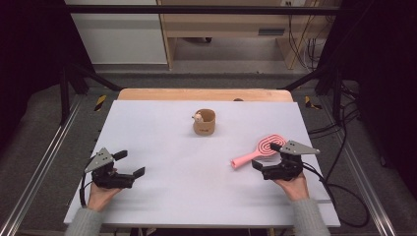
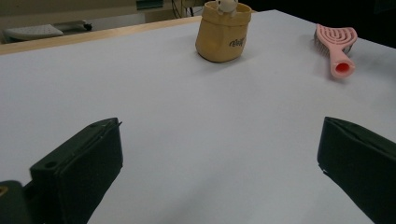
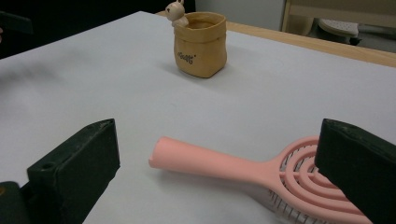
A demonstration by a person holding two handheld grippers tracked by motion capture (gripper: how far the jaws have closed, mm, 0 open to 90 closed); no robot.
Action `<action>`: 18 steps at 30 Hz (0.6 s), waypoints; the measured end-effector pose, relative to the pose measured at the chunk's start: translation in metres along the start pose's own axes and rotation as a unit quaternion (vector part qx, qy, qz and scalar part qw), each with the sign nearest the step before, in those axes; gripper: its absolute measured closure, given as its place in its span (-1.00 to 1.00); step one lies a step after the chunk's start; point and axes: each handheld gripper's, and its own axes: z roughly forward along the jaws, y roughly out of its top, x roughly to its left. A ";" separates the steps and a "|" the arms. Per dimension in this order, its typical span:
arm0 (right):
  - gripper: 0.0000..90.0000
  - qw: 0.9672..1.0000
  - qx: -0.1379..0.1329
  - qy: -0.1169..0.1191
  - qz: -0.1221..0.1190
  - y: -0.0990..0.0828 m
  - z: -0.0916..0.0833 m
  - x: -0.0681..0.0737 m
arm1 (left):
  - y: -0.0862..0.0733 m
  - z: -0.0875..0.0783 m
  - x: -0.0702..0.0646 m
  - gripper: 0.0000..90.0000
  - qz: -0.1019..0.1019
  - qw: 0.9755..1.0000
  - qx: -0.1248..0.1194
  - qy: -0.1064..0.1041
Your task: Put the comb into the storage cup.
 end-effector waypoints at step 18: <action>-0.83 1.000 0.008 -0.003 -0.017 0.012 0.010 0.006 | -0.001 0.001 0.000 -1.00 -0.002 1.000 0.001 0.002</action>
